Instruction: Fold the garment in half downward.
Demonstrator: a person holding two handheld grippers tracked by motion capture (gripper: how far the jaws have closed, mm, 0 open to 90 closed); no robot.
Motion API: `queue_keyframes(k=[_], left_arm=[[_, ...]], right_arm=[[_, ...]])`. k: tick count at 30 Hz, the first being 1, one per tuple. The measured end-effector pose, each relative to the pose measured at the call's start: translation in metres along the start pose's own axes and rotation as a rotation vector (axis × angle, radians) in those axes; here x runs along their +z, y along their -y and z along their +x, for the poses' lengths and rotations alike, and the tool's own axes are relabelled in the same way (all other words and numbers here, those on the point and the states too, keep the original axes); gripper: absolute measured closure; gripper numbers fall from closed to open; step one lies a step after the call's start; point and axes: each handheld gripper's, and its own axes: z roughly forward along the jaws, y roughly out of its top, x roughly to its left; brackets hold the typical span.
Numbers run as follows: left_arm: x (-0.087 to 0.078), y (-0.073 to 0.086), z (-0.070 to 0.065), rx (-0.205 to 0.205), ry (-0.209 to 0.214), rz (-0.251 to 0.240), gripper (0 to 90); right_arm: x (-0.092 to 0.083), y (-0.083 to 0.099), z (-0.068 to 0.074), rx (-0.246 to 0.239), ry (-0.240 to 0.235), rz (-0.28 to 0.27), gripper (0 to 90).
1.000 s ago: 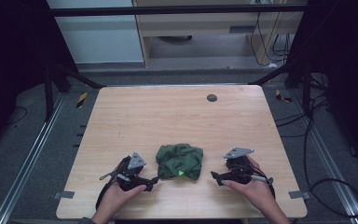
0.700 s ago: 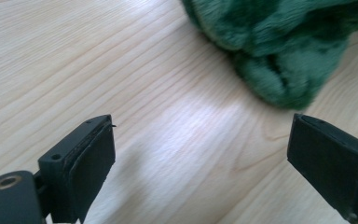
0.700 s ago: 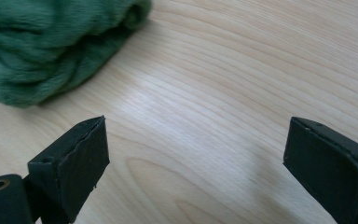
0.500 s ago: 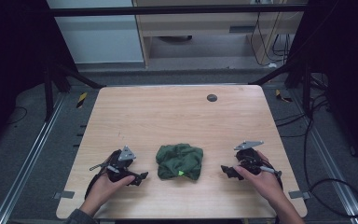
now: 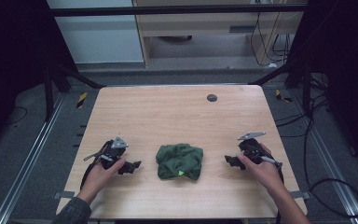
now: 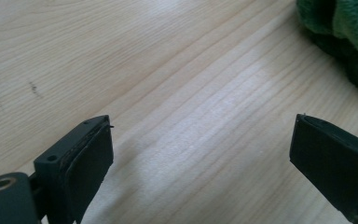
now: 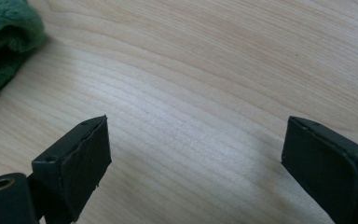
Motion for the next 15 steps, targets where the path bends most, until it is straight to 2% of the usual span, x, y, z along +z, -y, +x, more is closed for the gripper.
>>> queue_keyframes(k=[6, 9, 11, 15], left_arm=[[0.002, -0.002, 0.013, -0.008, -0.029, 0.019, 5.6], [0.005, -0.003, 0.018, -0.02, -0.034, 0.027, 5.6], [0.007, -0.004, 0.021, -0.021, -0.043, 0.029, 5.6], [0.01, -0.004, 0.028, -0.039, -0.069, 0.02, 6.0]], right_arm=[[0.004, -0.01, -0.006, 0.008, 0.01, -0.001, 8.5], [0.007, -0.015, -0.007, -0.005, 0.022, 0.009, 8.5], [0.01, -0.019, -0.009, -0.005, 0.029, -0.004, 8.9], [0.017, -0.021, -0.017, 0.05, 0.034, -0.023, 9.3]])
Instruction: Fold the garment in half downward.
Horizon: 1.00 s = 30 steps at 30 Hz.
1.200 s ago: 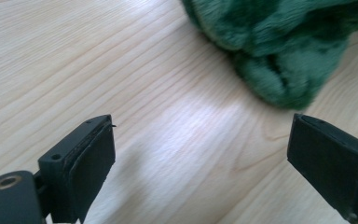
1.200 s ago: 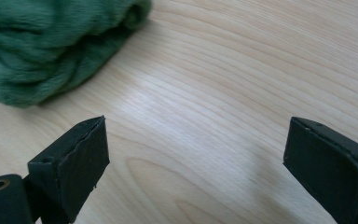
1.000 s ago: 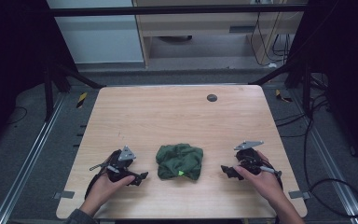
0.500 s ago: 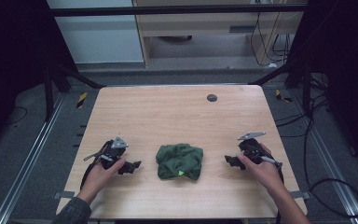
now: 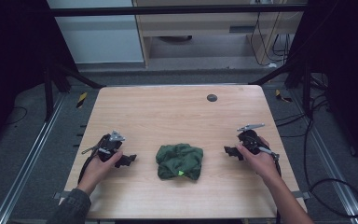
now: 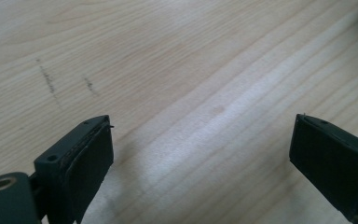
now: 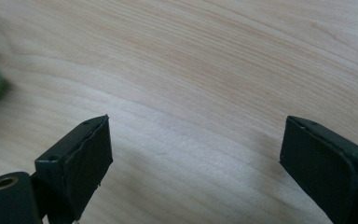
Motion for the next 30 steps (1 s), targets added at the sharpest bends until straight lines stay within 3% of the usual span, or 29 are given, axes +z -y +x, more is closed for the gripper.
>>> queue_keyframes(k=[4, 11, 21, 30], left_arm=[[0.004, 0.0, 0.008, -0.017, -0.032, -0.017, 6.1], [0.01, 0.001, 0.017, -0.048, -0.048, -0.029, 6.6], [0.014, 0.004, 0.021, -0.069, -0.036, -0.052, 4.1], [0.017, 0.008, 0.021, -0.06, -0.036, -0.105, 0.8]], right_arm=[[0.005, 0.0, -0.006, 0.027, 0.048, -0.004, 10.0], [0.008, 0.0, -0.013, 0.079, 0.08, -0.024, 10.8], [0.013, 0.0, -0.013, 0.096, 0.1, -0.046, 10.0], [0.019, 0.002, -0.01, 0.063, 0.144, -0.082, 6.8]])
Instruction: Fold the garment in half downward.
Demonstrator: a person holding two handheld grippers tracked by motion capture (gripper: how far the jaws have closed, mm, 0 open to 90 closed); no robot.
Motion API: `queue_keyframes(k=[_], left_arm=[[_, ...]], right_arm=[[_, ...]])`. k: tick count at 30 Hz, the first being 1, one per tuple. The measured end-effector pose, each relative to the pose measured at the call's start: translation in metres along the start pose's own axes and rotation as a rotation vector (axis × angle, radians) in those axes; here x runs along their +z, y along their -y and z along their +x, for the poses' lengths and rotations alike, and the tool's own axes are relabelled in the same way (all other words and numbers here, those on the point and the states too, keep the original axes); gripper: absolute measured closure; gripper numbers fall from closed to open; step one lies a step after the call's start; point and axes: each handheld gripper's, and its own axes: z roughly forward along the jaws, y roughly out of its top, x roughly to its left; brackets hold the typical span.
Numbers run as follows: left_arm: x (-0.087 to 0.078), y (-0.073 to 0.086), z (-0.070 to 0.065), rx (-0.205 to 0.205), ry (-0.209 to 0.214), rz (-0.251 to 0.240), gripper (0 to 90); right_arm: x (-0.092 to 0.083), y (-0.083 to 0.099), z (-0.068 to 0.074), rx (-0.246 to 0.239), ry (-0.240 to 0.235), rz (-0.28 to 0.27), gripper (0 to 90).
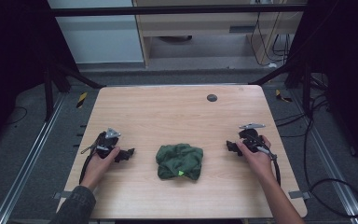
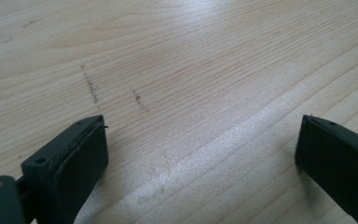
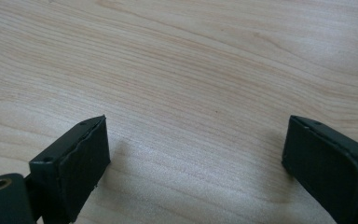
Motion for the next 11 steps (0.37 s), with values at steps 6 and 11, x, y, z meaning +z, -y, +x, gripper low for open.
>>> queue_keyframes(k=[6, 11], left_arm=[[-0.0004, 0.0008, -0.0015, -0.019, -0.014, 0.002, 0.0], [-0.0007, 0.001, -0.0004, -0.035, -0.028, 0.004, 0.0]], right_arm=[[0.005, 0.0034, 0.0049, -0.005, 0.023, -0.031, 0.2], [0.0049, 0.0035, 0.0052, -0.001, 0.026, -0.031, 0.2]])
